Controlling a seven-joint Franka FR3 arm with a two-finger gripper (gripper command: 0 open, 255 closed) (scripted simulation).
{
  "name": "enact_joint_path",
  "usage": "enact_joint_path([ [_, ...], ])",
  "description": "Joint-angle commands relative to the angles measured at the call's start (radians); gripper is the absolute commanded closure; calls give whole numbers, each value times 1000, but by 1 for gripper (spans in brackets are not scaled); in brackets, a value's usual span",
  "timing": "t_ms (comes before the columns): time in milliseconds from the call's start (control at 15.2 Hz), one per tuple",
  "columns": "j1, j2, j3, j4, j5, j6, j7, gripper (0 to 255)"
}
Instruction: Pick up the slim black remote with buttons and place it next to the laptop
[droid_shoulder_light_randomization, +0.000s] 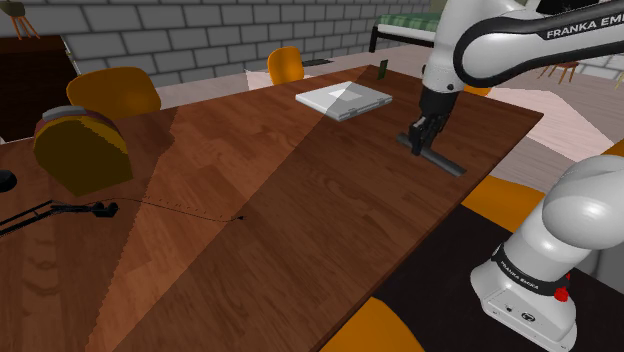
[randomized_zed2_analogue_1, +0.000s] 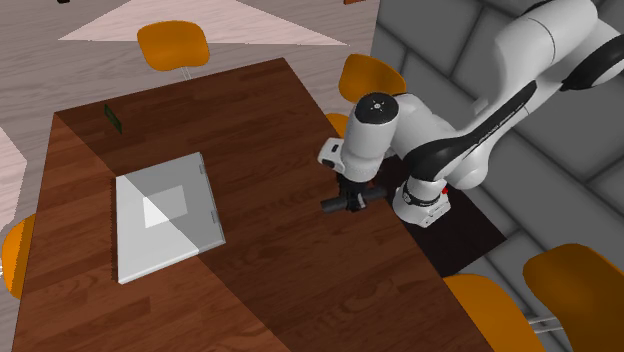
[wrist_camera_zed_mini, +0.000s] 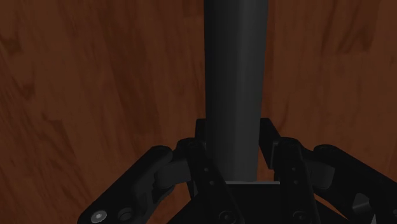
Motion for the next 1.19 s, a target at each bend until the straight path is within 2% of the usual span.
enact_joint_path([
  [0, 0, -11, -2, 20, -1, -31, -3, 255],
  [396, -1, -24, -7, 83, -3, -108, -8, 255],
  [792, -72, 144, -104, 187, -76, -36, -121, 255],
  [1122, -113, 296, -176, 305, -111, 6, -209, 255],
])
